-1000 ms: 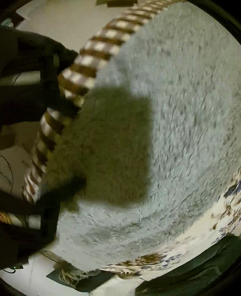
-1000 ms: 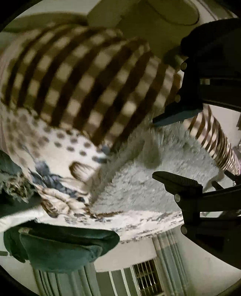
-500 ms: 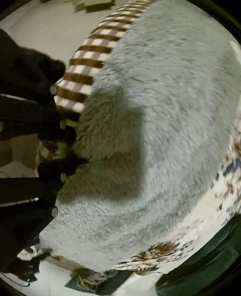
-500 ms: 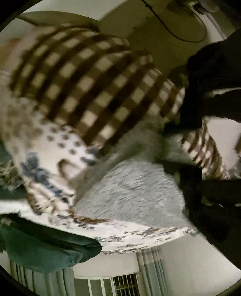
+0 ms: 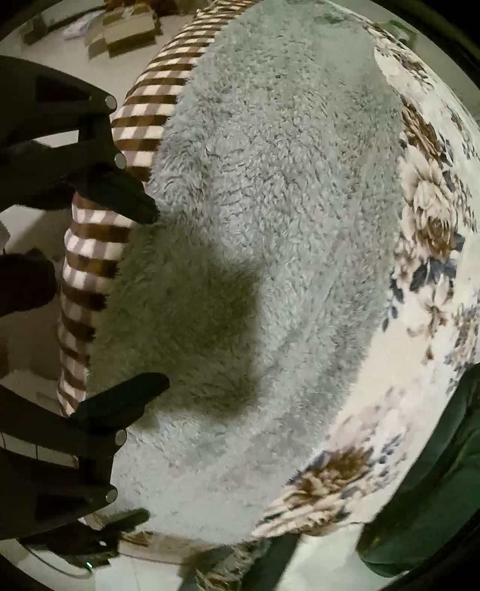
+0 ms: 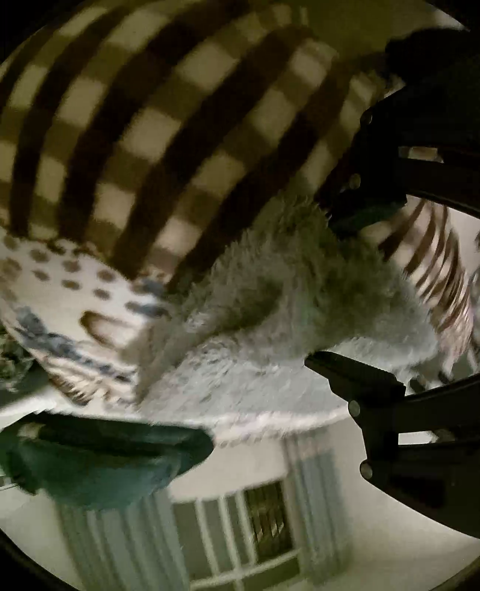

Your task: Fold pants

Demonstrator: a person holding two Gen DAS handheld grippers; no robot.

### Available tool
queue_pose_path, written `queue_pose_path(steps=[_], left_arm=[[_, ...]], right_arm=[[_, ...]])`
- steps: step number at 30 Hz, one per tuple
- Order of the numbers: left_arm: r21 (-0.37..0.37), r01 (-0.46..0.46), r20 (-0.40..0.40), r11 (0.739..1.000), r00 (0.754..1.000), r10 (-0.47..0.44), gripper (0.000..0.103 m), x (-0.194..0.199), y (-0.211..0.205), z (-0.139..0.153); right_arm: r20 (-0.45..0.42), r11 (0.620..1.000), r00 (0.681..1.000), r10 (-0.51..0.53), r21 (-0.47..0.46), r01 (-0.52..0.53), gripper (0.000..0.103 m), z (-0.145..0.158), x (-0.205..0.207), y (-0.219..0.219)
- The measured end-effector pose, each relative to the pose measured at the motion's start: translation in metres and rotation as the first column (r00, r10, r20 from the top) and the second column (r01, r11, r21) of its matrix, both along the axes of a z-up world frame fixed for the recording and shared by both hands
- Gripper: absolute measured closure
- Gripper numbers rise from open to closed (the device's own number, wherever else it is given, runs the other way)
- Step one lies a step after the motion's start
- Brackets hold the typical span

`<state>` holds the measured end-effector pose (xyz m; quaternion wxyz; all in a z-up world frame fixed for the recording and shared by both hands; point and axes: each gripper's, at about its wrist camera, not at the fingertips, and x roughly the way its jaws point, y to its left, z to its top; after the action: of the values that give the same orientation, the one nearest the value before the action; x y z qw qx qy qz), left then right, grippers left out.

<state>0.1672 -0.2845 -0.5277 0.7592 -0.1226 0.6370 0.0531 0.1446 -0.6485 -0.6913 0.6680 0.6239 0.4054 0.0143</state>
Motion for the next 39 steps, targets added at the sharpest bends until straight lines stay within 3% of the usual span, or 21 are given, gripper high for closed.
queue_pose_path(steps=[9,12,16,19,21,23,25,28,29,34,35,36,39], left_arm=[[0.037,0.083,-0.009,0.996,0.997,-0.083,0.02,0.033,0.003,-0.046],[0.031,0.103,-0.003,0.994,0.995,-0.103,0.016,0.039,0.003,-0.05],[-0.009,0.082,-0.015,0.997,0.997,-0.082,0.016,0.038,0.005,-0.034],[-0.09,0.042,0.047,0.995,0.998,-0.038,0.016,0.029,0.011,0.006],[-0.089,0.037,0.068,0.995,0.997,-0.031,0.016,0.029,0.014,0.019],[-0.088,0.038,0.063,0.995,0.997,-0.032,0.016,0.036,0.016,0.015],[-0.087,-0.003,-0.037,0.996,0.999,0.0,0.016,0.044,0.029,0.001],[-0.18,-0.069,-0.024,0.981,0.998,0.065,0.016,0.062,0.05,-0.001],[-0.142,-0.06,-0.006,0.988,0.998,0.06,0.016,0.068,0.051,-0.004],[-0.048,0.016,-0.023,0.999,1.0,-0.017,0.016,0.08,0.047,-0.05],[-0.041,0.028,-0.014,0.999,1.0,-0.028,0.013,0.08,0.047,-0.059],[-0.035,0.039,0.004,0.999,0.999,-0.039,0.009,0.08,0.046,-0.061],[-0.018,0.066,0.035,0.998,0.997,-0.065,0.0,0.08,0.038,-0.066]], right_arm=[[0.096,0.995,0.994,-0.05,0.093,0.041,0.037,-0.024,-0.001,0.021],[0.148,0.996,0.987,-0.054,0.081,0.043,0.037,-0.019,0.019,0.021],[0.121,0.999,0.993,-0.012,0.033,0.008,0.037,-0.022,0.041,0.026],[0.131,0.999,0.991,-0.018,0.044,0.012,0.045,-0.021,0.044,0.027],[0.119,0.999,0.992,-0.036,0.033,0.032,0.076,-0.02,0.038,0.025],[0.102,0.997,0.992,-0.077,0.027,0.074,0.077,-0.022,0.033,0.019],[0.11,0.996,0.99,-0.088,0.041,0.084,0.077,-0.014,0.024,0.015],[0.09,0.996,0.994,-0.06,0.064,0.054,0.068,-0.015,0.038,0.022],[0.082,0.997,0.995,-0.048,0.062,0.043,0.061,-0.014,0.037,0.023],[0.054,0.998,0.997,-0.061,0.015,0.061,0.061,-0.013,0.055,0.031],[0.048,0.997,0.996,-0.078,0.015,0.078,0.064,-0.013,0.055,0.031],[0.038,0.996,0.995,-0.089,0.006,0.089,0.074,-0.013,0.056,0.032],[0.02,0.994,0.994,-0.104,-0.023,0.104,0.081,-0.01,0.047,0.034]])
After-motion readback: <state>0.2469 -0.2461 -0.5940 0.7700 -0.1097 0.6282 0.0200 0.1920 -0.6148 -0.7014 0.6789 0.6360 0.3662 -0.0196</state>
